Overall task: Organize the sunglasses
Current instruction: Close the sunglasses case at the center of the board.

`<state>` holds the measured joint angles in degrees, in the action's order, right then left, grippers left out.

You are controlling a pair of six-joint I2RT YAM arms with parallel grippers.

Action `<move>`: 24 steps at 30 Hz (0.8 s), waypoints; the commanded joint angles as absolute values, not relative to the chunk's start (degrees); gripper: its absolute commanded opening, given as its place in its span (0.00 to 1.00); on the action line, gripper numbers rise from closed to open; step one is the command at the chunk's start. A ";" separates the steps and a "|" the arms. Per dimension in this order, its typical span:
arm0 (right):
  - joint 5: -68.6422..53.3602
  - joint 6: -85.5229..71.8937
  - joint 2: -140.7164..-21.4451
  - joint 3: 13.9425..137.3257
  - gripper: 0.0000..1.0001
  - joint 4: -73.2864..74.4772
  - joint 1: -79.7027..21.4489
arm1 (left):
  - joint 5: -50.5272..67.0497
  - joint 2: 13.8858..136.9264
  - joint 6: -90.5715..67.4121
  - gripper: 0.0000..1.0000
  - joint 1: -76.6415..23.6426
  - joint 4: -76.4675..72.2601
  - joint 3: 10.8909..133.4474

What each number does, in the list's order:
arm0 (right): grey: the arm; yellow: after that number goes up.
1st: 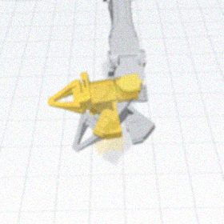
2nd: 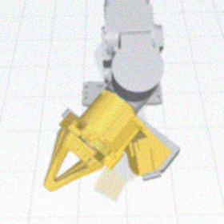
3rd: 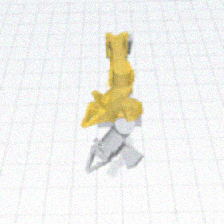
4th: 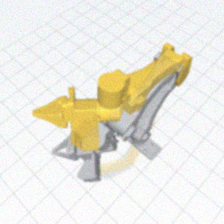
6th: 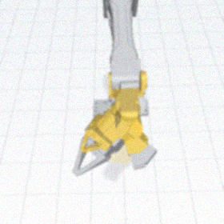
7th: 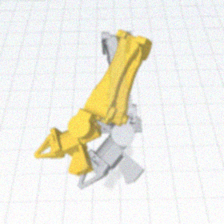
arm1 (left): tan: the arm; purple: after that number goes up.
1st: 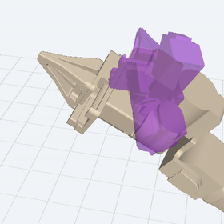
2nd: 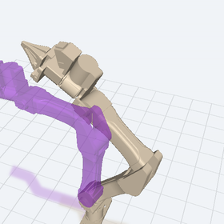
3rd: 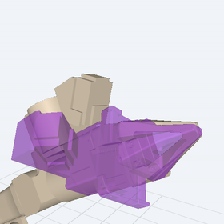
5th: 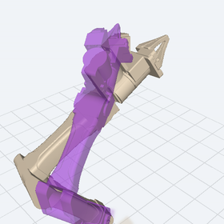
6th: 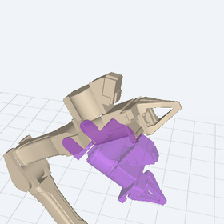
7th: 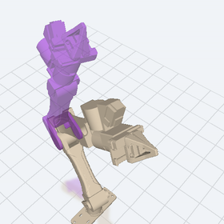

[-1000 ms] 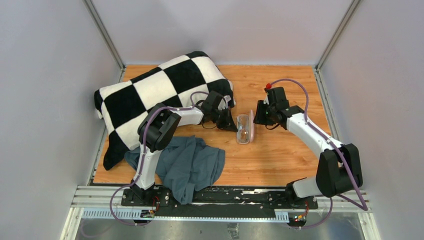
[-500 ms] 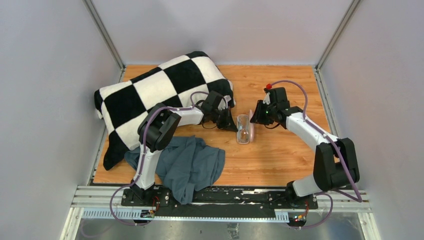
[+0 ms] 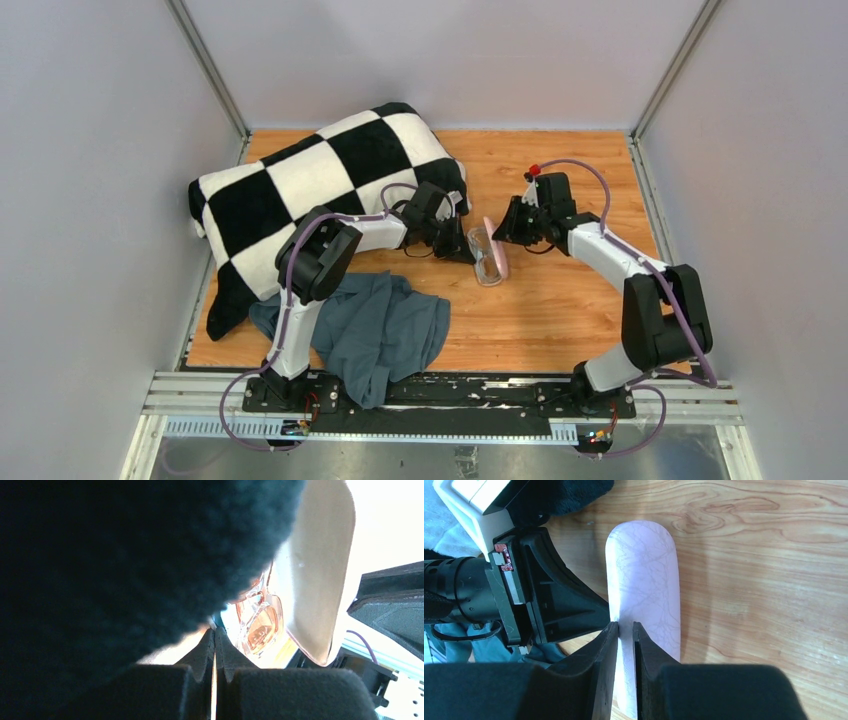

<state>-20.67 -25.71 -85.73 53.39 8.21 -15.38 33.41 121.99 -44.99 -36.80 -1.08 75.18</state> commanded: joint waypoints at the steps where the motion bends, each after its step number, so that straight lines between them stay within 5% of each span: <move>1: -23.35 -27.30 -89.70 51.07 0.22 8.62 -17.38 | 33.44 123.57 -45.26 0.00 -36.30 0.58 75.21; 24: -20.75 -26.68 -95.08 51.20 0.20 9.18 -18.63 | 28.23 117.36 -38.46 0.04 -36.30 10.36 76.84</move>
